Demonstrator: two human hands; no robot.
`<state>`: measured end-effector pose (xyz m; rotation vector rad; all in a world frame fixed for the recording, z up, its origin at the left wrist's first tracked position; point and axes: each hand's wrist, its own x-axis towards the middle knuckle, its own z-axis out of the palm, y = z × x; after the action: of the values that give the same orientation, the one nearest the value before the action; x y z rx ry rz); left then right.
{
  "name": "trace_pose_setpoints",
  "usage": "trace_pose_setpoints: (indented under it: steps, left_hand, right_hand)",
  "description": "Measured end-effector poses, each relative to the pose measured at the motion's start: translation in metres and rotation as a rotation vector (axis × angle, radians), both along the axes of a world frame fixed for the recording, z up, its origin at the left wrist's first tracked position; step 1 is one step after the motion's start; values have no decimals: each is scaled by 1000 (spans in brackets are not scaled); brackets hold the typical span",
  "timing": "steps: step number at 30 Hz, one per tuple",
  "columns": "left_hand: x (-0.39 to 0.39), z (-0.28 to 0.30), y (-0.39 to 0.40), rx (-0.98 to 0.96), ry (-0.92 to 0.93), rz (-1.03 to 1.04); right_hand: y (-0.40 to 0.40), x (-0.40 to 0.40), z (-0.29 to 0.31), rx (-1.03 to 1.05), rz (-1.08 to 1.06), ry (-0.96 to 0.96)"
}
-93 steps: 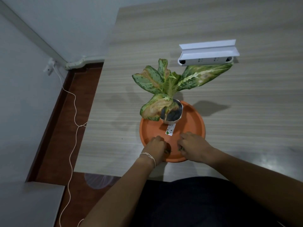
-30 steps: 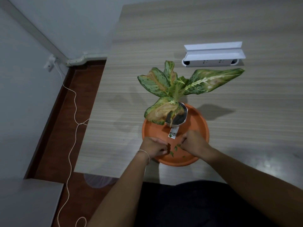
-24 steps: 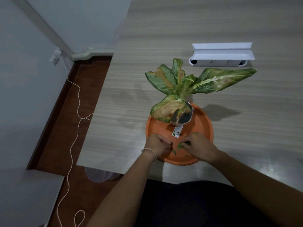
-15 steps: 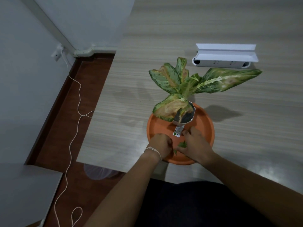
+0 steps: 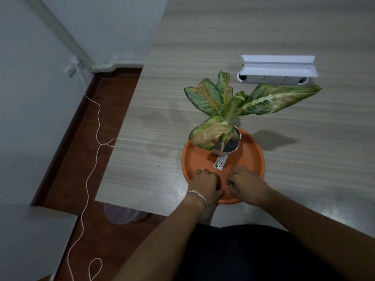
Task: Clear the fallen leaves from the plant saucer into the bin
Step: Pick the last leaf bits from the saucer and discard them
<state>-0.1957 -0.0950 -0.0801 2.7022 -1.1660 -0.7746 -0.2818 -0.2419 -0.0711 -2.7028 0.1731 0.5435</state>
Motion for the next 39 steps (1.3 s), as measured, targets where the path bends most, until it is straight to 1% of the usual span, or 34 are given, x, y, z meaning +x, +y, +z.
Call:
trace_pose_setpoints:
  steps: [5, 9, 14, 16, 20, 24, 29, 32, 35, 39]
  left_hand:
    - [-4, 0, -1, 10, -37, -23]
    - [0, 2, -4, 19, -11, -47]
    - [-1, 0, -10, 55, 5, -92]
    - [-2, -1, -11, 82, 3, -120]
    - [-3, -3, -14, 124, -15, -124]
    - [-3, -1, -19, 114, 25, -98]
    - [-3, 1, -18, 84, 44, -132]
    - [1, 2, -17, 81, 68, -163]
    - [4, 3, -19, 90, 74, -146]
    - [5, 1, -16, 100, 86, -38]
  right_hand:
    - [-2, -5, 7, -24, 39, 47]
    - [1, -3, 12, -9, 29, 95]
    - [10, 5, 18, 42, -103, 97]
    - [13, 8, 22, 36, -113, 127]
    - [15, 14, 24, -19, -55, 205]
    - [14, 16, 19, -33, -85, 208]
    - [18, 11, 16, -138, 17, 219]
    - [22, 10, 19, -166, 52, 236]
    - [27, 12, 23, -156, 46, 265]
    - [34, 12, 26, -172, 23, 268]
